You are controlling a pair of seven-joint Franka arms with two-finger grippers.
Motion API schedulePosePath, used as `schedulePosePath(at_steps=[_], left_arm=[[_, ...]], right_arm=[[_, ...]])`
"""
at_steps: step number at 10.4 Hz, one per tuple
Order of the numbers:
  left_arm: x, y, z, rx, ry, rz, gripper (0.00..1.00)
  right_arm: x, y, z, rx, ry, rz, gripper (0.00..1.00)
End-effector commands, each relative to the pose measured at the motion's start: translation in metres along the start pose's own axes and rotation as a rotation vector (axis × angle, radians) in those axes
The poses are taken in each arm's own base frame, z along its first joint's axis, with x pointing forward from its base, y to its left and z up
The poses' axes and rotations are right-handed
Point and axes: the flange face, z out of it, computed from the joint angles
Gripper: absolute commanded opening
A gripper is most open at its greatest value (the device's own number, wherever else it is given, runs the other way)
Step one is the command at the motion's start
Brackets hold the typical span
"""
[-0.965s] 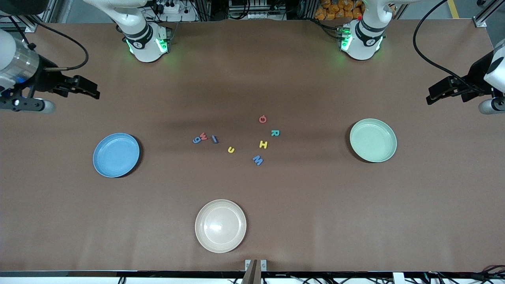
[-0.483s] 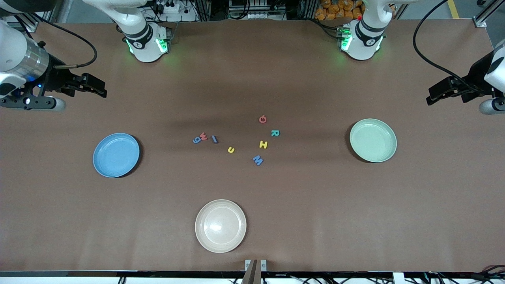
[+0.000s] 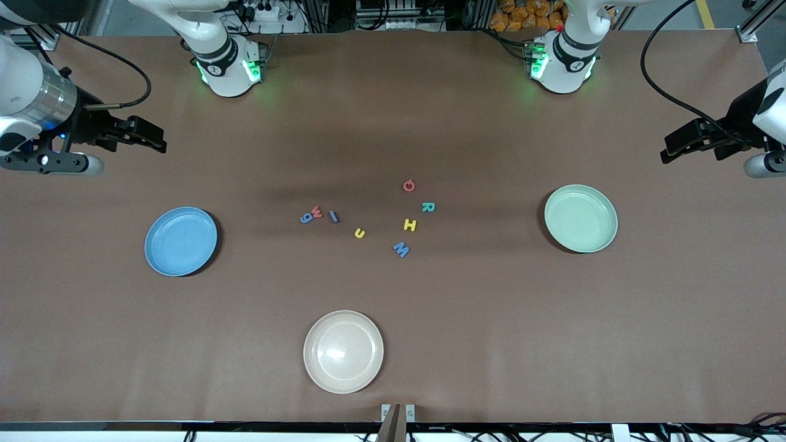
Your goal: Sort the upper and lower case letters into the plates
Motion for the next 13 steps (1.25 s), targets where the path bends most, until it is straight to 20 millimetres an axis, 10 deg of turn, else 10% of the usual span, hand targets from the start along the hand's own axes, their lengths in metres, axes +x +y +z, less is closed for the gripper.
schedulePosePath(at_steps=[1, 7, 10, 13], left_arm=[[-0.001, -0.001, -0.003, -0.03, 0.006, -0.001, 1.0], [0.017, 0.034, 0.032, -0.114, -0.018, -0.015, 1.0], [0.01, 0.152, 0.096, -0.076, -0.009, -0.049, 1.0], [-0.006, 0.242, 0.169, 0.045, -0.021, -0.054, 1.0]], right_arm=[[0.002, 0.003, -0.002, 0.017, -0.009, -0.005, 1.0], [0.008, 0.005, 0.006, 0.017, -0.027, -0.004, 1.0], [0.01, -0.007, 0.01, 0.019, -0.032, -0.024, 1.0], [0.021, -0.062, 0.034, 0.016, -0.021, -0.107, 1.0]])
